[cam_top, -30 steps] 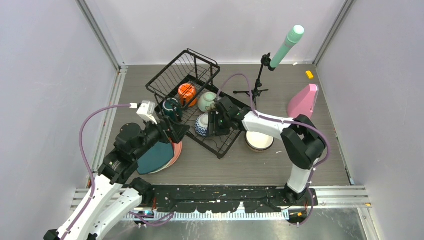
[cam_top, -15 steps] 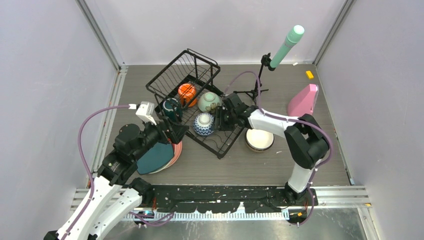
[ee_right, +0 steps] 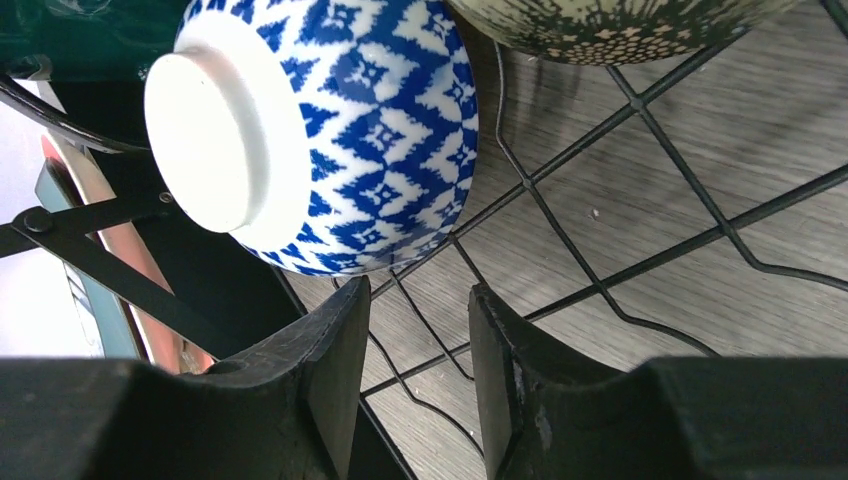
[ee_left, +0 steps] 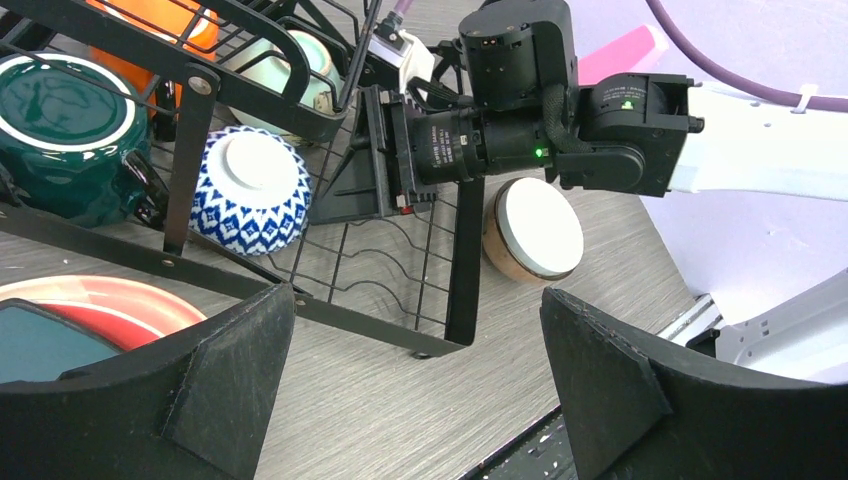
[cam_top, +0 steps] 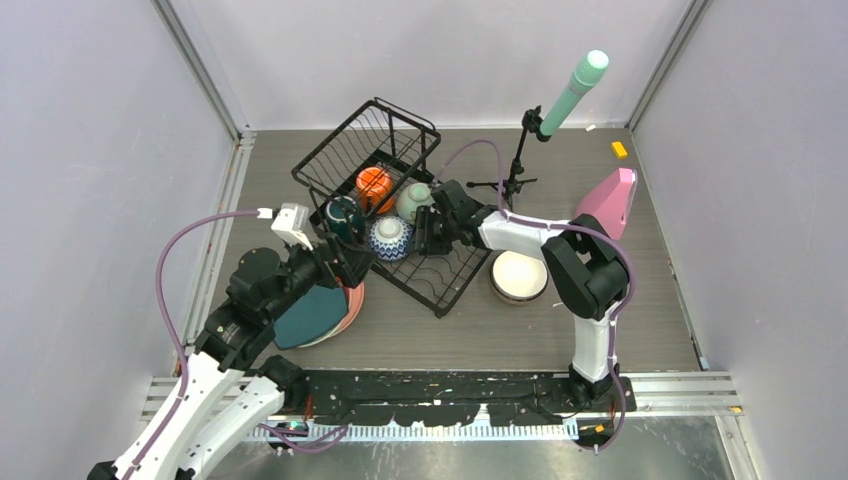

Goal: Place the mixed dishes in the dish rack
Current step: Move the bowl to the dish rack, then pick up the bowl from the center of the board.

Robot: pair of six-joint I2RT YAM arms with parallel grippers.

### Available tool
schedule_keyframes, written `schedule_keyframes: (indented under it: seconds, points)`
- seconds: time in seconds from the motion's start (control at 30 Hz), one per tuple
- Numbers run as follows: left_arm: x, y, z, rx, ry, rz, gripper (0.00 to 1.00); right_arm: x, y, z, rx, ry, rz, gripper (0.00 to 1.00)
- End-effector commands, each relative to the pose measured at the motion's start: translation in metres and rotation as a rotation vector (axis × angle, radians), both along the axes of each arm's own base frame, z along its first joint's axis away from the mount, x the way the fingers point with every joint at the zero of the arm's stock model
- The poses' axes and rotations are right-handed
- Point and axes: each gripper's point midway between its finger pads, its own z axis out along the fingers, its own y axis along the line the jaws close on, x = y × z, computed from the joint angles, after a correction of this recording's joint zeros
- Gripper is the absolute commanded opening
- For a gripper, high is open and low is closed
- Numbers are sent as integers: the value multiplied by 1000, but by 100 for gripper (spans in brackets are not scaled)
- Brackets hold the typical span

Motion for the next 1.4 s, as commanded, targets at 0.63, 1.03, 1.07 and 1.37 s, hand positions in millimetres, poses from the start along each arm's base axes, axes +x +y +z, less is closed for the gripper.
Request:
schedule_keyframes:
  seconds: [0.63, 1.03, 1.07, 1.37]
  points:
    - [2, -4, 7, -12, -17, -13, 96, -19, -44, 88, -12, -197, -91, 56]
    - [6, -7, 5, -33, -12, -12, 100, -40, -212, 134, -258, -404, -719, 61]
    - [6, -8, 5, -36, -11, -13, 100, -45, -219, 128, -259, -393, -755, 61]
    - [10, -12, 6, -36, -13, -25, 100, -85, -278, 103, -353, -271, -1046, 50]
